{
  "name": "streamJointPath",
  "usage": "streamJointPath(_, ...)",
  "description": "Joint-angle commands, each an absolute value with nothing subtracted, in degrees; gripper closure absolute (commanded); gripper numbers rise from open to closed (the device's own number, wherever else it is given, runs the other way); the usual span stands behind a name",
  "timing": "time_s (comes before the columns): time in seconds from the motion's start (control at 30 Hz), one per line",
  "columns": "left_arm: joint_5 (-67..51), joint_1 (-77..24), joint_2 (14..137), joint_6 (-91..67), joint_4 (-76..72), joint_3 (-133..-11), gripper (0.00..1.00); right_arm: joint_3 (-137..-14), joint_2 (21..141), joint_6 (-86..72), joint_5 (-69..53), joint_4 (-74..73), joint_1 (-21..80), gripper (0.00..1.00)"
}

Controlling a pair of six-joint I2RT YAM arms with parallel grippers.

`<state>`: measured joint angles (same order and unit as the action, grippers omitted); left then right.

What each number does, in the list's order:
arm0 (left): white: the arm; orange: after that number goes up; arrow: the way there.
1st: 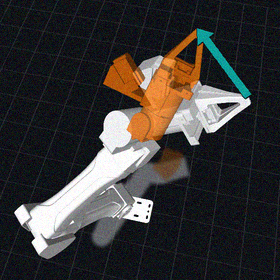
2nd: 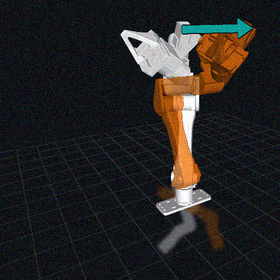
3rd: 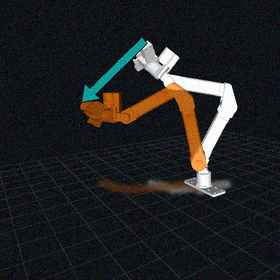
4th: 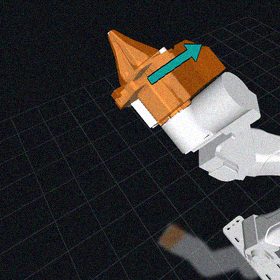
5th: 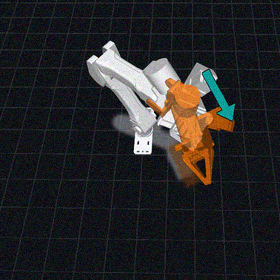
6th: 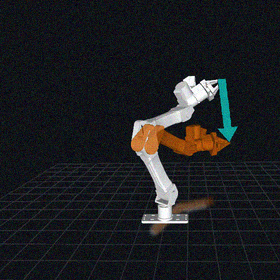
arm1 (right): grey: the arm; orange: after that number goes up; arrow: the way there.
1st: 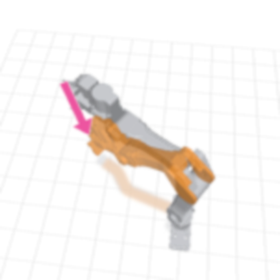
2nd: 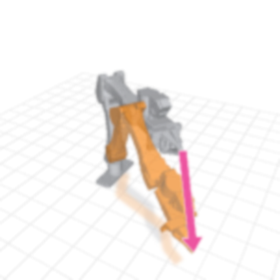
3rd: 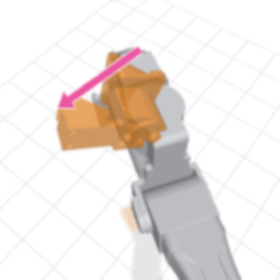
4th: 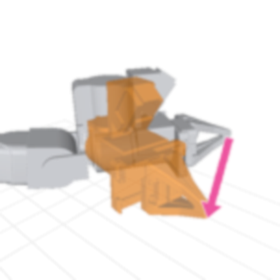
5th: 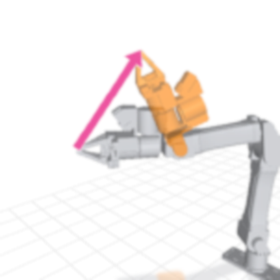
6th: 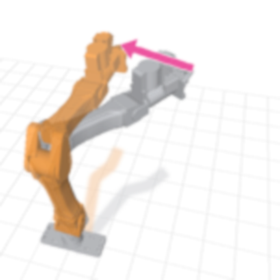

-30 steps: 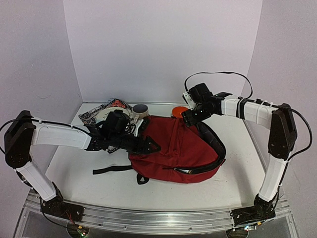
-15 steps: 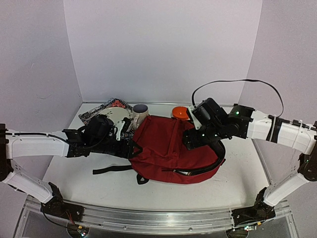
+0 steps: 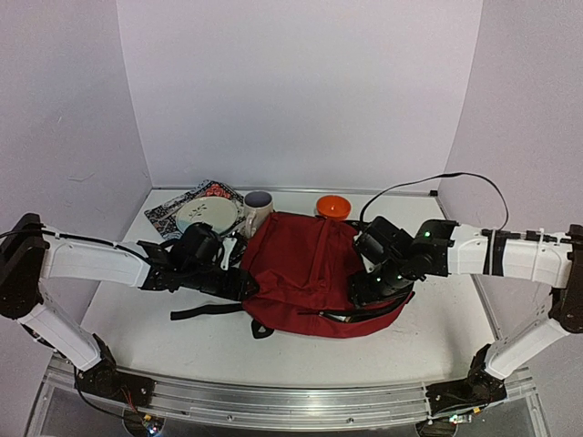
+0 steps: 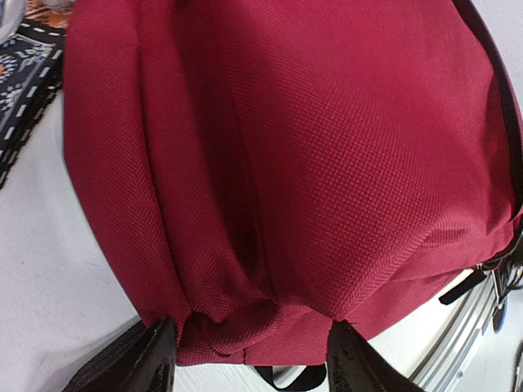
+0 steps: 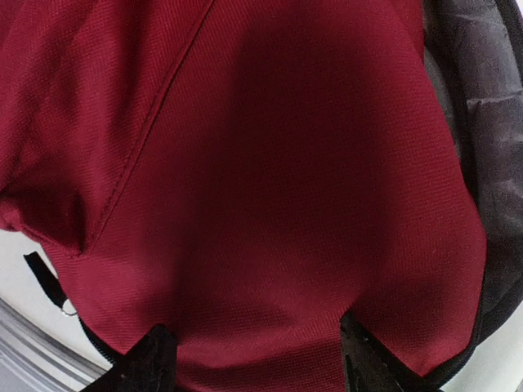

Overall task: Pack the student bag
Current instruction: Adjust the student bag at the center of the board.

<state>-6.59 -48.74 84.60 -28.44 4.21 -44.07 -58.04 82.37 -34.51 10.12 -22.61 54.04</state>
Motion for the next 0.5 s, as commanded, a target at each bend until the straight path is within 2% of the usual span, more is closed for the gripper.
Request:
streamJointPath(0.0,-13.4,-48.7,86.2,-29.1,-3.4,-44.5,0.39,-59.6,87.0,-30.0,17.7,-23.4,52.6,0.33)
streamJointPath(0.27,-18.0,-50.9,86.4,-31.8,-8.7,-44.3,0.43,-65.9,92.8,-18.0,19.8,-17.7,45.0,0.4)
streamJointPath(0.47,-14.6,-51.6,83.4,-32.9,-8.6,-42.9,0.42,-70.1,89.8,-22.2,20.5,-23.5,50.0,0.37)
